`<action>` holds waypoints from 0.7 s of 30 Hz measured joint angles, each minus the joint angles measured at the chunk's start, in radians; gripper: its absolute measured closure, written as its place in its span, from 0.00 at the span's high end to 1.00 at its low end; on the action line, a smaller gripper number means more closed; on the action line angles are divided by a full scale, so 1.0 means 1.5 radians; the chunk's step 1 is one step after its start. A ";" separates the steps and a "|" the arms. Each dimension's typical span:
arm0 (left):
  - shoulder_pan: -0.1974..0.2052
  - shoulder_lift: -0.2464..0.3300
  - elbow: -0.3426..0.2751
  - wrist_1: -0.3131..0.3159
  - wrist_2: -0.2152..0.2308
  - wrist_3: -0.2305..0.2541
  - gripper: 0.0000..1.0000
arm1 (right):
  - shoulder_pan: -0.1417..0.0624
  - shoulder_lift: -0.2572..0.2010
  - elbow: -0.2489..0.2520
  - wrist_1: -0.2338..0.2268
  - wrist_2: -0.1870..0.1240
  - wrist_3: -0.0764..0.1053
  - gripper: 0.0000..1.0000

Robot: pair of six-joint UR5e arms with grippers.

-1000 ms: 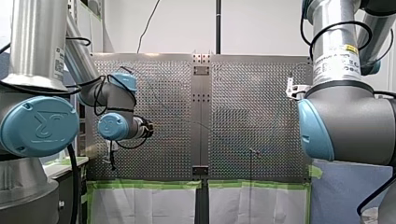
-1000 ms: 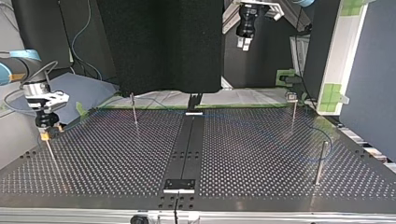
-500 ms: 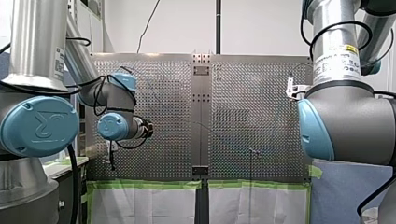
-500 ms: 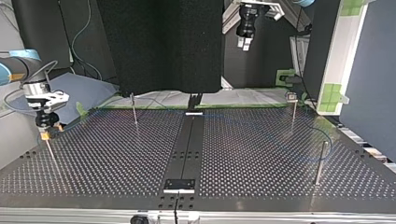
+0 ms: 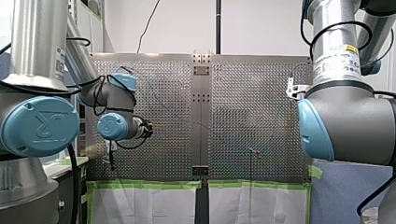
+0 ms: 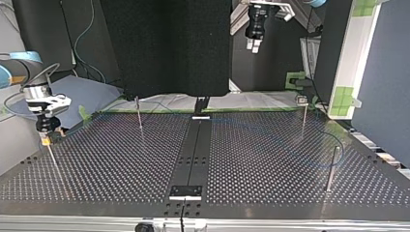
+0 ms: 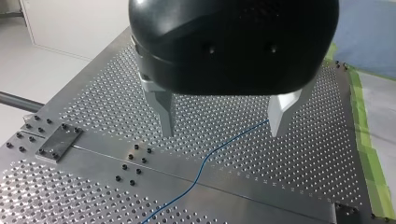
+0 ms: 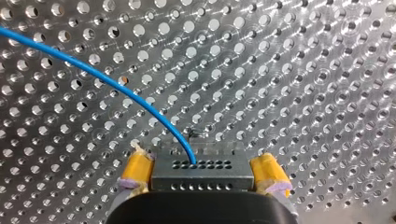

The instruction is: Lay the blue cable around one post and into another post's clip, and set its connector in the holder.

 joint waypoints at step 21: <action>0.004 0.000 0.000 -0.002 0.001 0.003 0.98 | -0.002 0.000 0.000 0.002 0.020 0.002 1.00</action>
